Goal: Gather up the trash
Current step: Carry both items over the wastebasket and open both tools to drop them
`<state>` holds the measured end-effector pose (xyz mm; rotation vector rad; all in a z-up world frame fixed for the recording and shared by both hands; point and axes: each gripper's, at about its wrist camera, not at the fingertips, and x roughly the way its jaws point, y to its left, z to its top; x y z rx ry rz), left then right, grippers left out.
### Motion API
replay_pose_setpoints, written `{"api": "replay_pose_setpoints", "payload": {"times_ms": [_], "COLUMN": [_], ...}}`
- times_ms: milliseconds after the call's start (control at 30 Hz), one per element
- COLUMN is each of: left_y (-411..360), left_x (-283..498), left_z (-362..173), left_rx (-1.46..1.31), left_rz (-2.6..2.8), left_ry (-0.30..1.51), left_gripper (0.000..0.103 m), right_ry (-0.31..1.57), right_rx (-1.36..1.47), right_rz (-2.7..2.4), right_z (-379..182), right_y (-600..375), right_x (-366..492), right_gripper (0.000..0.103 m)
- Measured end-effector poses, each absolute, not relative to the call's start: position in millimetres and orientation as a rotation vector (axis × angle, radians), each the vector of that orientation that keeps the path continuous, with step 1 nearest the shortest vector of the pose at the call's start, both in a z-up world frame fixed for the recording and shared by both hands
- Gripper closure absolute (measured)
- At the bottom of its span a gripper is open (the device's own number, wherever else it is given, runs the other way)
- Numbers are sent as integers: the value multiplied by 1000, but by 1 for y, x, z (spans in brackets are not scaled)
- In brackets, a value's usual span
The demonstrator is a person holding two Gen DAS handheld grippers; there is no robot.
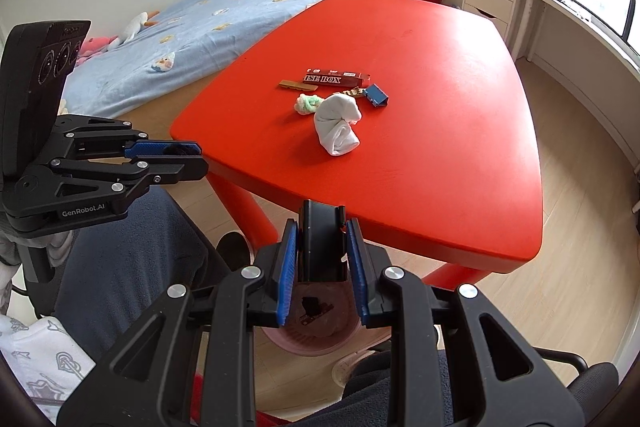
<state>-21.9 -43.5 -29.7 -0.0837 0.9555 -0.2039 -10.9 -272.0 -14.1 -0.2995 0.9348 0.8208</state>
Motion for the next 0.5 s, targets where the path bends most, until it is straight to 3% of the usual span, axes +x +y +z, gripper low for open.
{"api": "replay_pose_setpoints", "payload": {"times_ms": [500], "left_y": [-55], "left_x": [-37], "left_z": [-49], "left_rx": [-81], "left_rz": [-246], "left_ry": [1004], "left_gripper": [86], "right_ry": [1003], "right_rx": [-292], "right_rz": [852], "right_z": [-35], "right_y": [-274], "right_x": [-25], "right_gripper": [79]}}
